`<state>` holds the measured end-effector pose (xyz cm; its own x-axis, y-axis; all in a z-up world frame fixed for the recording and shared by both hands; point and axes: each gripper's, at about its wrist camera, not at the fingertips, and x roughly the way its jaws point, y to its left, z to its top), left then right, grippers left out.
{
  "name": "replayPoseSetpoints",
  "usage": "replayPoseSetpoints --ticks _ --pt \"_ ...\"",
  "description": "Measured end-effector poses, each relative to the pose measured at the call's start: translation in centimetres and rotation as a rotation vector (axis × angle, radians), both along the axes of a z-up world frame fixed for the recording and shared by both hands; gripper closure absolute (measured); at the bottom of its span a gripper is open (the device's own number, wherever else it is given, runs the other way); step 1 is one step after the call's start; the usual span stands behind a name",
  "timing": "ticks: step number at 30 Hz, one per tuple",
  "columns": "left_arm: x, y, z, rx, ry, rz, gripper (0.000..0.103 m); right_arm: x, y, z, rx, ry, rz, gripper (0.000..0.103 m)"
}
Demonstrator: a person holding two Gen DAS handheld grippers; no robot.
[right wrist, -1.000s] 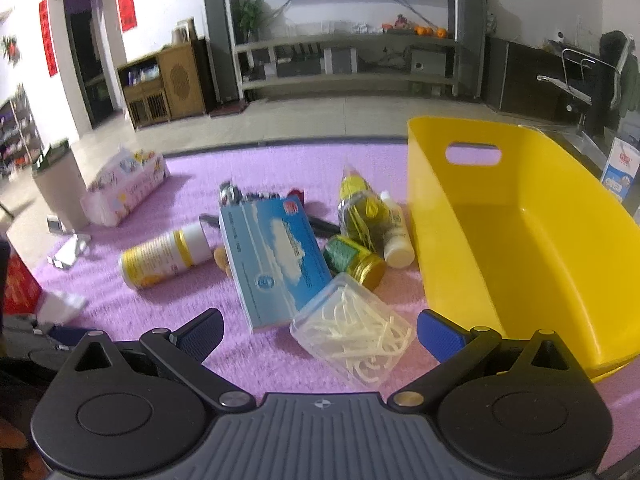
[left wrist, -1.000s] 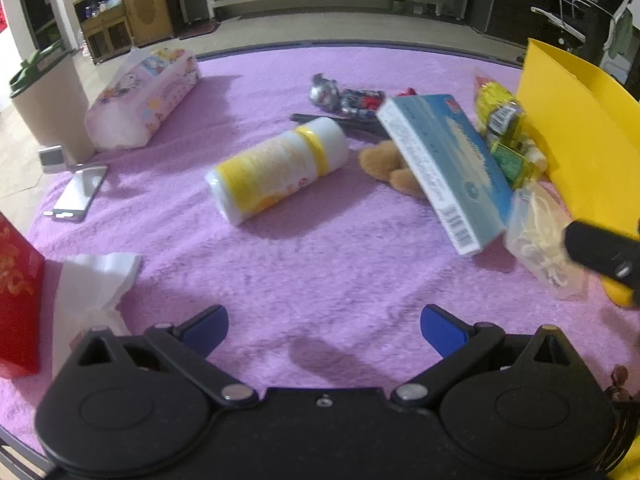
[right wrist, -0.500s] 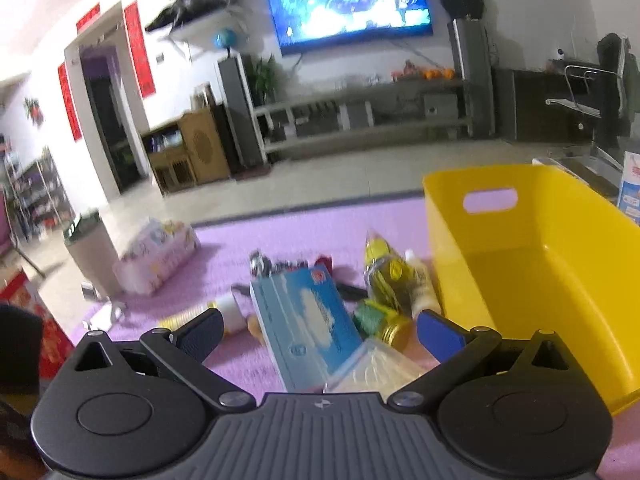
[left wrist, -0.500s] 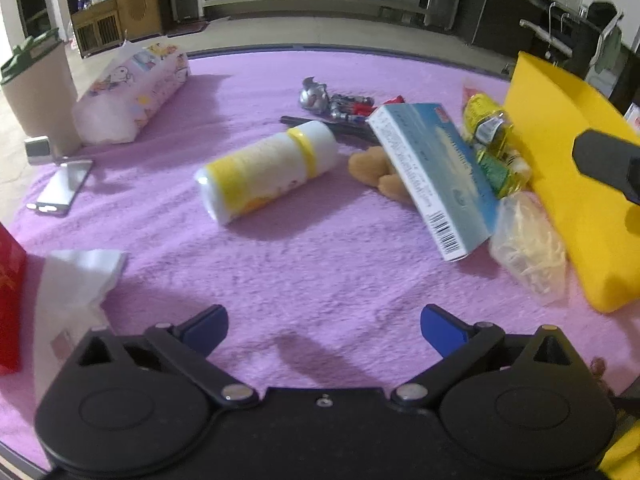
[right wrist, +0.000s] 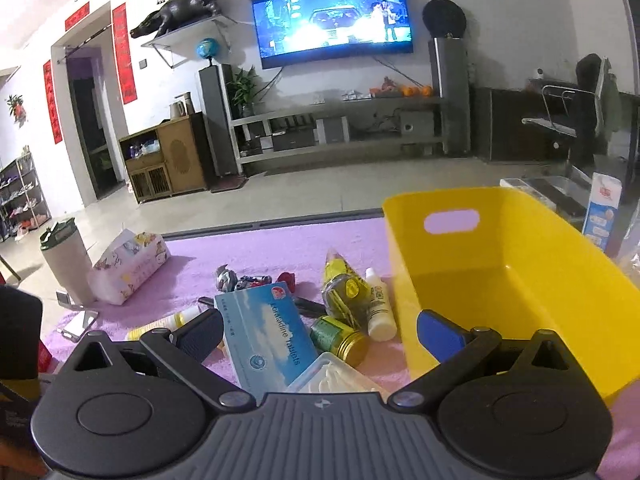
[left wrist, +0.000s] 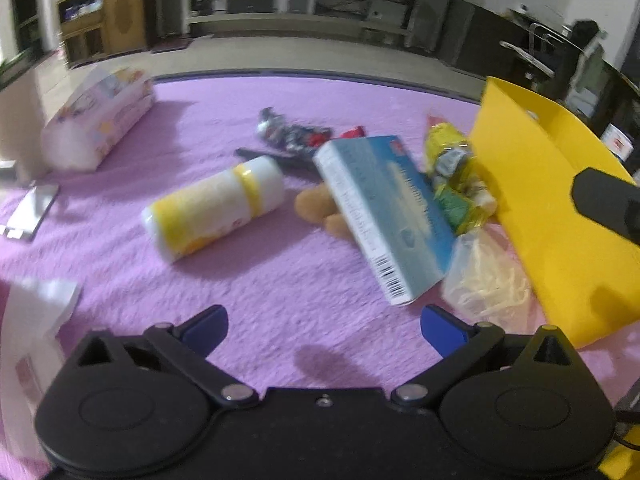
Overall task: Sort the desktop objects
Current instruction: 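Move the left tool toward the blue-white medicine box and open it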
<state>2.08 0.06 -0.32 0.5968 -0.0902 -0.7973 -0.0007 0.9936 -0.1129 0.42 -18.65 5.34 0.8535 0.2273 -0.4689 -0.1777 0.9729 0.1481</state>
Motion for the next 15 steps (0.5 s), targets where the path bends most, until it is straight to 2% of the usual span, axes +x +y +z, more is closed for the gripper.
replayPoseSetpoints --ticks 3,5,6,11,15 --pt "0.9 -0.7 0.8 -0.005 -0.001 -0.019 0.009 -0.4 -0.2 0.4 -0.009 -0.038 -0.008 0.000" --pt "1.8 -1.5 1.3 0.001 0.005 -0.045 0.027 -0.5 -0.4 0.8 -0.015 -0.065 -0.013 0.000" --pt "2.3 -1.9 1.5 0.002 0.007 -0.044 0.029 -0.6 -0.5 1.0 -0.015 -0.076 -0.017 0.000" --pt "2.3 -2.6 1.1 -0.074 -0.019 -0.056 0.033 -0.5 -1.4 1.2 -0.010 -0.095 -0.043 0.000" --pt "2.1 -1.9 0.2 -0.072 -0.010 -0.044 0.032 -0.1 -2.0 0.9 0.013 -0.070 -0.039 0.001"
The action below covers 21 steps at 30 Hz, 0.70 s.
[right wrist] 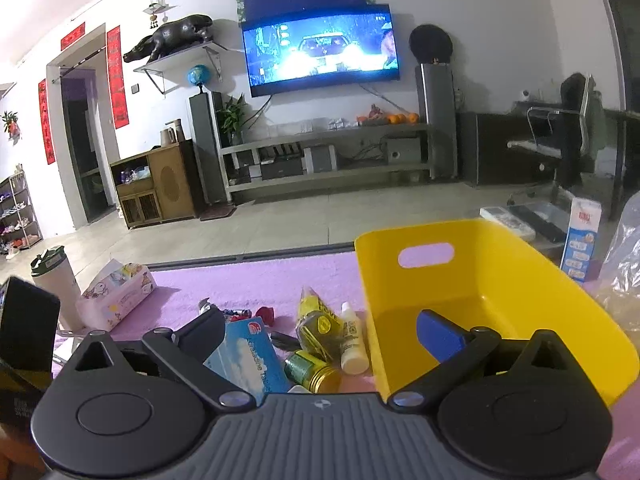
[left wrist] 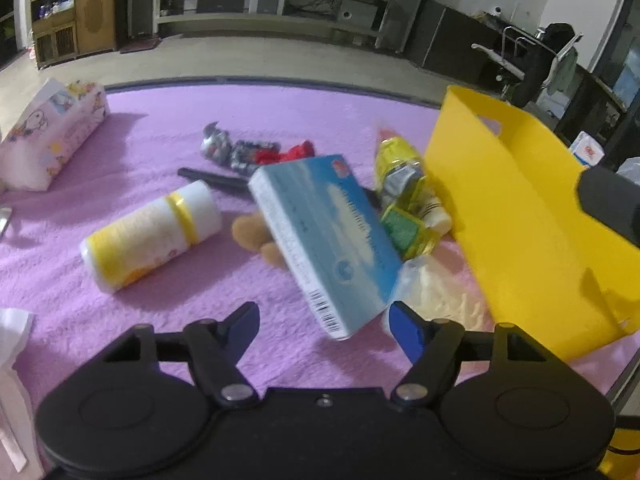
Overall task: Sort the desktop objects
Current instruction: 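Move the left tool toward the blue-white medicine box and open it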
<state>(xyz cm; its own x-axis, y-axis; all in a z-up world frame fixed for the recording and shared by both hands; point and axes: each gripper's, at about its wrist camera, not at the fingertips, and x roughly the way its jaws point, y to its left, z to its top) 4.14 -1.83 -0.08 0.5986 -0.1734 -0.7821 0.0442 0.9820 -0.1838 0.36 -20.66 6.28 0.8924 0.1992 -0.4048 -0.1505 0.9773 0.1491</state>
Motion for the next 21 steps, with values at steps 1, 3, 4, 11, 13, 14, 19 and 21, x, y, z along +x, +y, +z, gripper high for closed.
replayPoseSetpoints --ticks 1,3,4,11,13,14,19,21 --pt "0.0 0.3 0.0 -0.003 -0.002 0.014 0.030 0.1 -0.1 0.1 0.007 0.007 -0.001 0.001" --pt "0.1 0.7 0.1 -0.010 -0.007 0.039 0.022 0.3 -0.2 0.1 0.028 0.018 -0.004 0.001" --pt "0.1 0.9 0.1 -0.010 -0.010 0.051 0.017 0.3 -0.2 0.1 0.032 0.022 -0.006 0.001" --pt "0.4 1.3 -0.2 -0.052 0.012 0.069 0.011 -0.3 0.1 -0.2 -0.014 0.018 0.009 0.000" --pt "0.5 1.4 -0.3 -0.067 0.009 0.065 0.011 -0.3 0.0 -0.2 -0.019 0.016 0.003 0.000" --pt "0.5 1.4 -0.3 -0.073 0.008 0.064 0.011 -0.3 -0.1 -0.2 -0.019 0.017 0.001 0.000" --pt "0.6 1.6 -0.4 -0.116 0.007 0.062 0.011 -0.4 -0.6 -0.2 -0.019 0.016 -0.008 0.000" --pt "0.8 1.7 -0.4 -0.133 0.009 0.062 0.011 -0.4 -0.8 -0.2 -0.016 0.013 -0.013 0.000"
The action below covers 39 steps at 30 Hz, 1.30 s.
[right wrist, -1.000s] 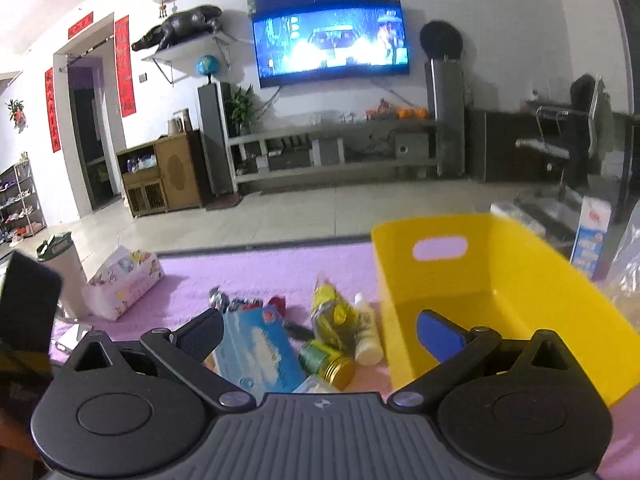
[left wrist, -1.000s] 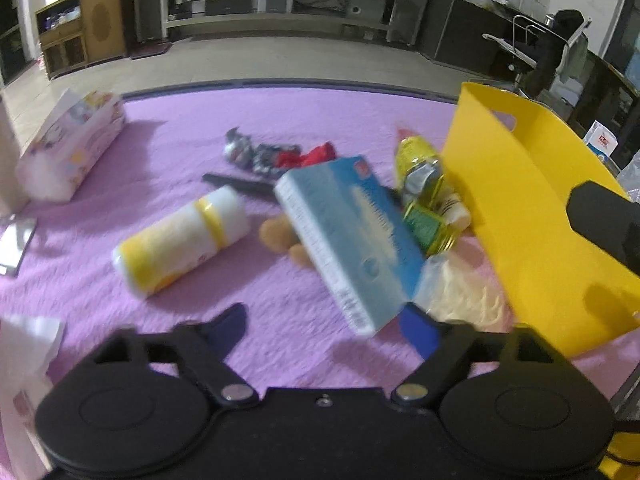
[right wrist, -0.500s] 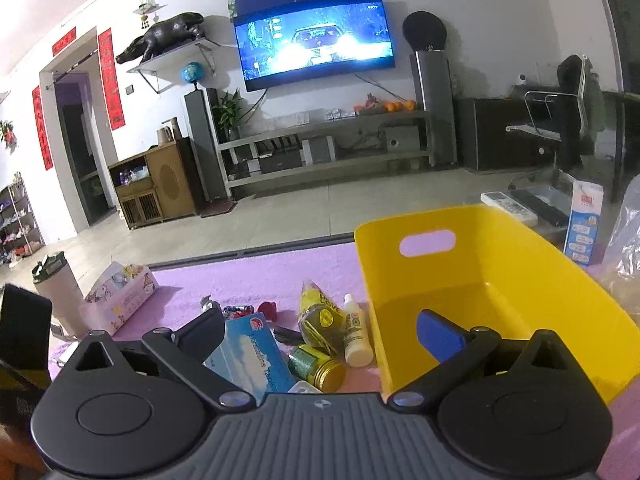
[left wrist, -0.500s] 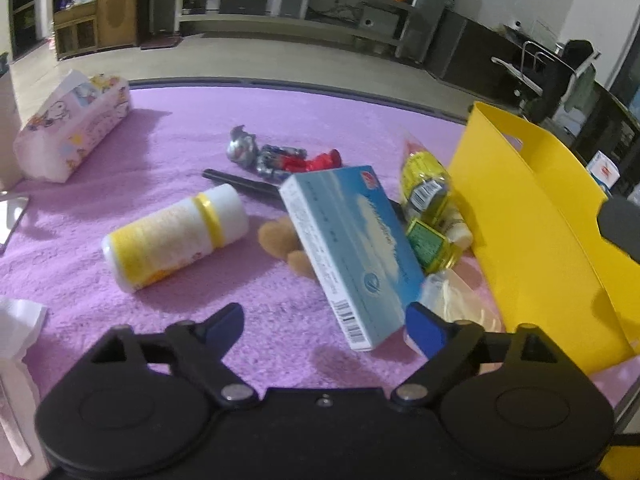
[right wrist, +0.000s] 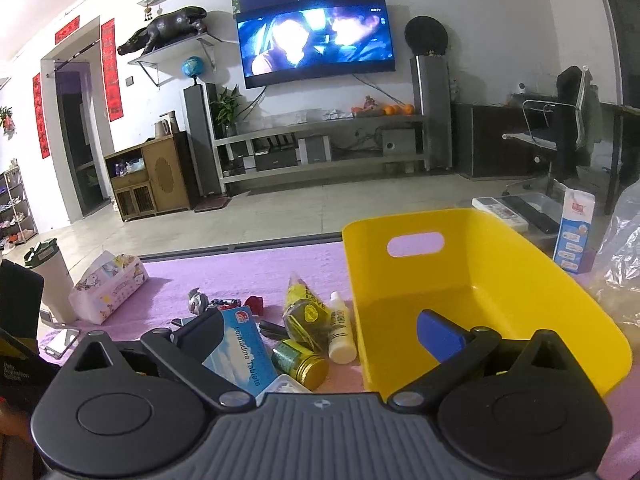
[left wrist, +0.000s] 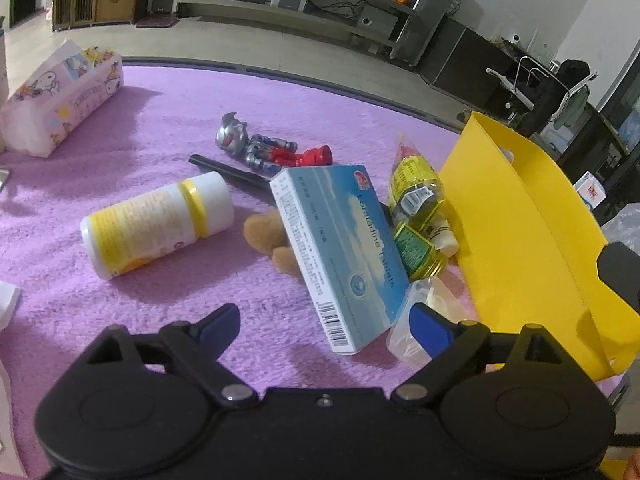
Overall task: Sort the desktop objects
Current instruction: 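Move the left tool toward the blue-white medicine box and open it, then grasp the medicine box with the left tool while the right tool approaches the floss box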
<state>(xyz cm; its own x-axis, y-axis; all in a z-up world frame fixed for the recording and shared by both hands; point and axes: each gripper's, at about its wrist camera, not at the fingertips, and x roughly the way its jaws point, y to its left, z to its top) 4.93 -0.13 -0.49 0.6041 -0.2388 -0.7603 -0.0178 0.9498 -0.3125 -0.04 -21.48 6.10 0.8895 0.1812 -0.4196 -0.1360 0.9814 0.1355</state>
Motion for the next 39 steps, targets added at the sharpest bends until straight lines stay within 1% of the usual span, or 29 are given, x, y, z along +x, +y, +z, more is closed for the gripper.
replayPoseSetpoints --ticks 1,3,5,6,7,8,10,12,16,17,18,19,20,21,23,24,26,27,30,33,35,37,38,39 --pt "0.1 0.1 0.0 -0.010 0.001 0.001 0.013 0.0 -0.2 0.0 0.004 -0.002 -0.003 0.000" --pt "0.2 0.3 0.0 -0.035 -0.002 0.005 0.018 0.0 -0.5 0.1 0.013 -0.008 -0.018 0.000" --pt "0.4 0.5 -0.1 -0.064 0.002 0.005 0.036 -0.2 -0.8 0.2 0.024 -0.012 -0.028 0.000" --pt "0.6 0.6 -0.2 -0.077 0.005 0.003 0.040 -0.2 -0.9 0.2 0.029 -0.013 -0.030 0.000" --pt "0.7 0.6 -0.4 -0.088 0.007 0.001 0.047 -0.2 -1.0 0.3 0.035 -0.012 -0.030 0.000" --pt "0.7 0.5 -0.5 -0.094 0.008 -0.002 0.049 -0.2 -1.1 0.3 0.041 -0.010 -0.028 0.000" --pt "1.1 0.3 -0.8 -0.095 0.012 0.001 0.049 -0.1 -1.1 0.2 0.043 -0.002 -0.019 0.000" --pt "1.5 0.3 -1.2 -0.102 0.013 0.027 0.049 -0.2 -1.1 0.2 0.044 0.005 -0.015 0.000" --pt "2.7 0.9 -2.4 -0.170 0.035 0.078 0.048 0.0 -1.2 0.0 0.053 0.020 -0.003 0.000" --pt "2.8 0.9 -2.8 -0.191 0.048 0.076 0.050 0.0 -1.1 -0.1 0.051 0.024 0.001 0.000" --pt "2.9 0.8 -3.2 -0.218 0.059 0.064 0.055 0.0 -1.1 -0.1 0.050 0.027 0.004 0.000" --pt "3.0 0.7 -3.5 -0.244 0.066 0.045 0.066 0.0 -1.1 -0.1 0.051 0.030 0.006 0.000" --pt "2.9 0.6 -3.5 -0.250 0.064 0.038 0.068 0.0 -1.1 -0.1 0.051 0.029 0.006 0.000" --pt "2.6 0.4 -3.2 -0.237 0.046 0.032 0.070 -0.1 -1.1 -0.1 0.051 0.027 0.004 0.000" --pt "2.1 0.2 -2.1 -0.209 -0.001 0.013 0.078 -0.1 -1.1 -0.1 0.049 0.019 0.001 0.000" --pt "1.7 0.2 -1.4 -0.194 -0.019 0.011 0.079 -0.1 -1.0 0.0 0.047 0.016 0.002 0.000" --pt "1.0 0.2 -0.4 -0.132 -0.021 0.001 0.081 -0.1 -0.6 0.1 0.047 0.012 0.016 0.000" --pt "0.6 0.3 0.0 -0.090 -0.008 -0.017 0.081 -0.2 -0.2 0.1 0.049 0.008 0.038 0.000" --pt "-0.9 0.9 1.0 -0.013 0.014 -0.056 0.082 -0.5 1.4 0.0 0.020 -0.002 0.120 0.001" --pt "-2.0 2.2 1.7 0.080 0.005 -0.080 0.083 -0.8 3.3 -0.3 -0.026 0.005 0.226 0.003" --pt "-2.4 3.3 1.7 0.097 0.008 -0.074 0.083 -0.5 4.4 -0.8 -0.046 0.055 0.270 0.006" --pt "-2.6 4.4 1.5 0.077 0.019 -0.064 0.082 0.3 5.3 -1.8 -0.085 0.145 0.285 0.010" --pt "-2.6 4.6 1.5 0.071 0.022 -0.063 0.082 0.9 5.8 -2.4 -0.118 0.196 0.291 0.014" --pt "-2.6 4.8 1.5 0.069 0.024 -0.065 0.082 1.4 6.3 -3.1 -0.158 0.240 0.299 0.015"
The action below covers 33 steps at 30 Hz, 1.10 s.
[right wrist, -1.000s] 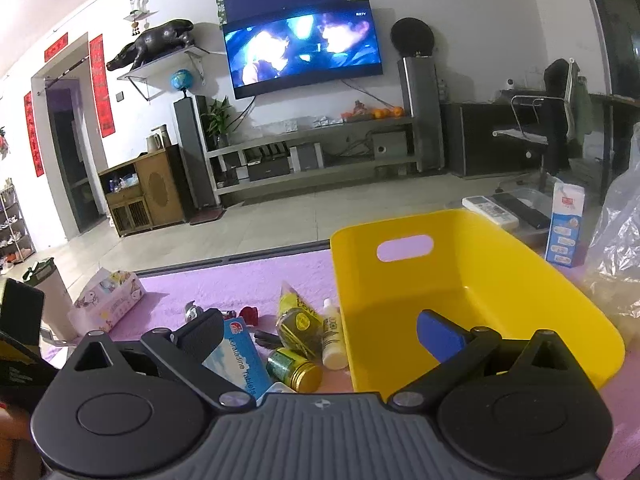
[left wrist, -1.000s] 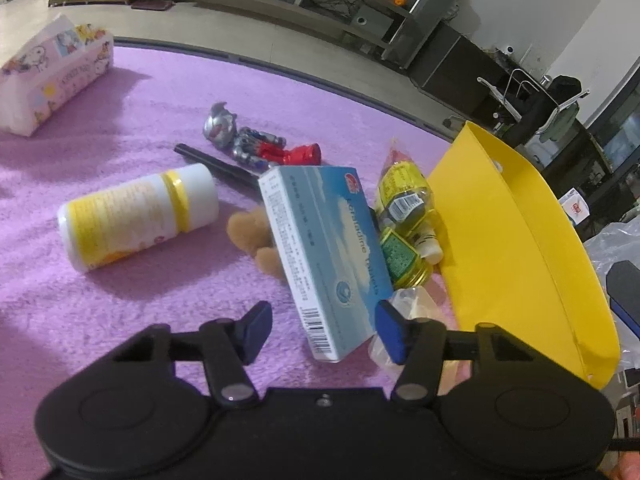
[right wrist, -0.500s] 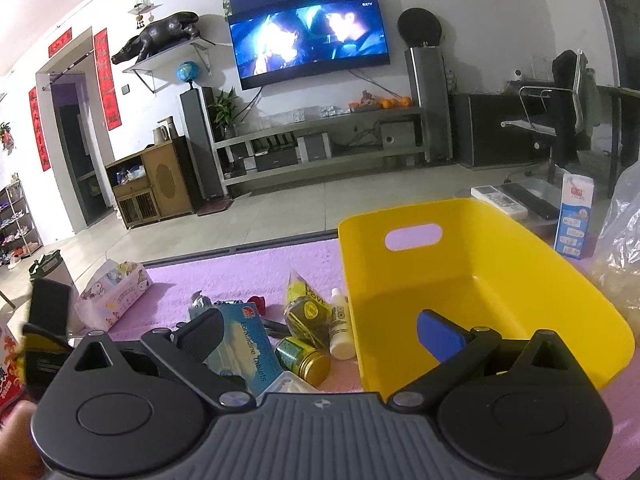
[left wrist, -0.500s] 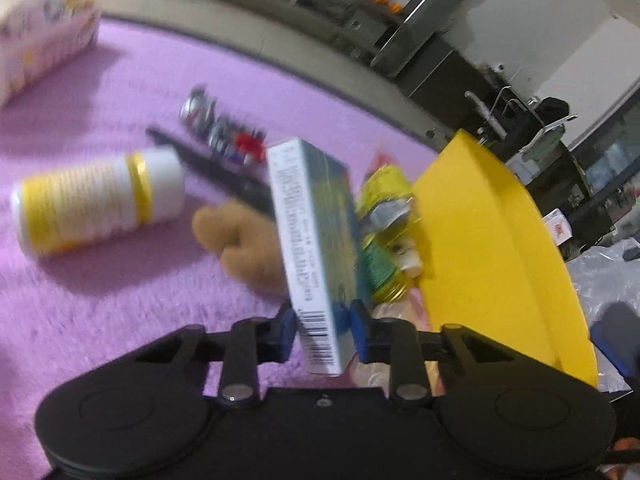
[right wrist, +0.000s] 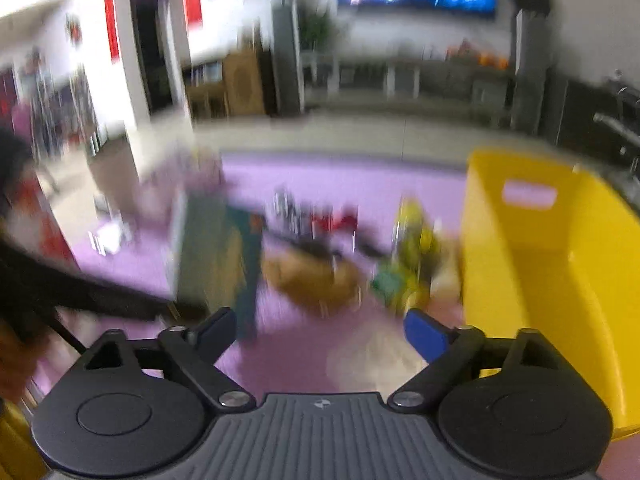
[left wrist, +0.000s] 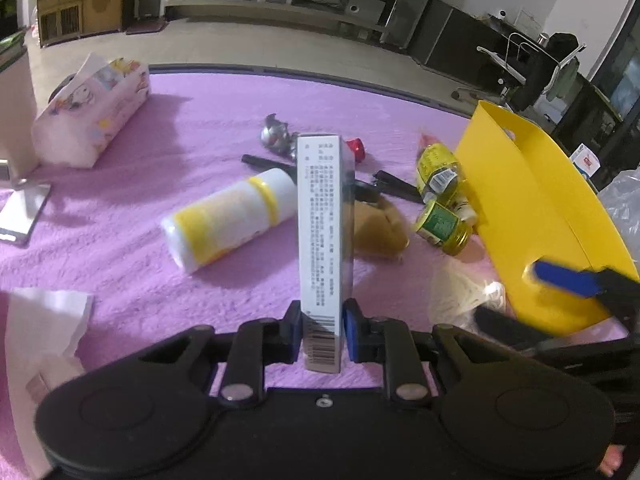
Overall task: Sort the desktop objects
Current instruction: 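Grasp the medicine box with the left tool while the right tool approaches the floss box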
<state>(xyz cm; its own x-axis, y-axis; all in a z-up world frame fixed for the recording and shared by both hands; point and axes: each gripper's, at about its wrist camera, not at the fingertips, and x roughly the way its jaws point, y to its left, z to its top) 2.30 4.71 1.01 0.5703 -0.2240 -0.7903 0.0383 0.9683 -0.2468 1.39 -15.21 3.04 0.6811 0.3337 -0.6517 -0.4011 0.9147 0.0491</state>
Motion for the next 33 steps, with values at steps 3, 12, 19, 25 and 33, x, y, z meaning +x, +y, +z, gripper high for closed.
replayPoseSetpoints --ticks 3,12,19,25,33 --pt "-0.1 -0.3 -0.1 0.007 0.003 -0.012 0.082 1.1 1.5 -1.5 -0.136 0.045 0.032 0.015" --pt "-0.2 -0.9 -0.2 0.031 0.011 -0.040 0.083 4.0 2.4 -3.5 -0.389 0.083 0.131 0.012" --pt "-0.4 -1.8 -0.4 0.093 -0.006 -0.069 0.082 5.8 2.3 -4.7 -0.378 0.185 0.119 0.023" --pt "-0.7 -1.8 -0.1 0.149 -0.024 -0.066 0.082 6.7 0.3 -3.2 -0.005 0.297 -0.033 0.028" --pt "-0.7 -1.5 -0.3 0.190 -0.031 -0.043 0.080 6.3 0.9 -4.0 0.036 0.310 -0.047 0.019"
